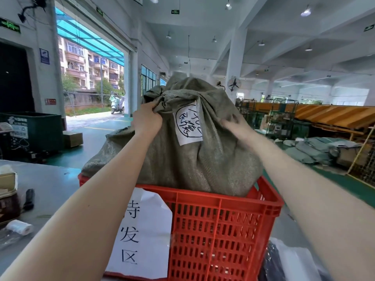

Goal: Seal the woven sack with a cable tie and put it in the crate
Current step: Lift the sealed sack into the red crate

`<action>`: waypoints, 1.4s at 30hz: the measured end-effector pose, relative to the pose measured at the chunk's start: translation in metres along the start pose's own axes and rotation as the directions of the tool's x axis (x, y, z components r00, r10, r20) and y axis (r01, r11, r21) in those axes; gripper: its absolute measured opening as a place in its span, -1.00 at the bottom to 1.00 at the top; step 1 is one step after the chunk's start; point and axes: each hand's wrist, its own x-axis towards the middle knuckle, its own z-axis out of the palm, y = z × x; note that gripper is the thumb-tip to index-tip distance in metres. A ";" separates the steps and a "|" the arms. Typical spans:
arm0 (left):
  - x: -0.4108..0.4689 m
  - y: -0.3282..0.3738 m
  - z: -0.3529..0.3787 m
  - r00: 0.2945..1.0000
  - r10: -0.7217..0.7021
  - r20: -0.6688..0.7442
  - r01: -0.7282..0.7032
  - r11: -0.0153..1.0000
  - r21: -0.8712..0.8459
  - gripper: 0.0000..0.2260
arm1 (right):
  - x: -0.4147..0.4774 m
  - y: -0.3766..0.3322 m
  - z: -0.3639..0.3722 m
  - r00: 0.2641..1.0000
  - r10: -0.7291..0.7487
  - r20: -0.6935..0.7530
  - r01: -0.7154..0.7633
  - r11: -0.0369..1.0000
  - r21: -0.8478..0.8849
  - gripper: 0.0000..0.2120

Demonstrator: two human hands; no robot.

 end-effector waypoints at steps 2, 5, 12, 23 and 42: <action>-0.009 0.004 0.011 0.996 -0.022 0.092 0.004 0.983 0.186 -0.56 | -0.001 0.020 0.018 0.994 0.103 0.029 -0.101 0.993 -0.058 -0.11; -0.027 0.009 0.028 0.976 -0.074 0.203 0.009 0.953 0.304 -0.30 | 0.000 0.018 0.028 0.996 0.072 -0.053 -0.077 0.992 -0.098 -0.23; -0.086 0.043 0.071 0.864 0.481 0.147 -0.503 0.833 0.231 -0.49 | 0.004 0.038 0.018 0.996 -0.070 -0.061 0.062 0.991 -0.123 -0.32; -0.104 0.033 0.090 0.980 -0.074 0.187 0.107 0.979 -0.172 -0.33 | -0.009 0.113 0.029 0.930 0.360 -0.078 -0.321 0.897 0.305 -0.19; -0.082 0.066 0.091 0.979 0.031 0.199 0.028 0.957 -0.288 -0.72 | -0.016 0.101 0.047 0.924 0.377 -0.062 -0.360 0.914 0.186 0.14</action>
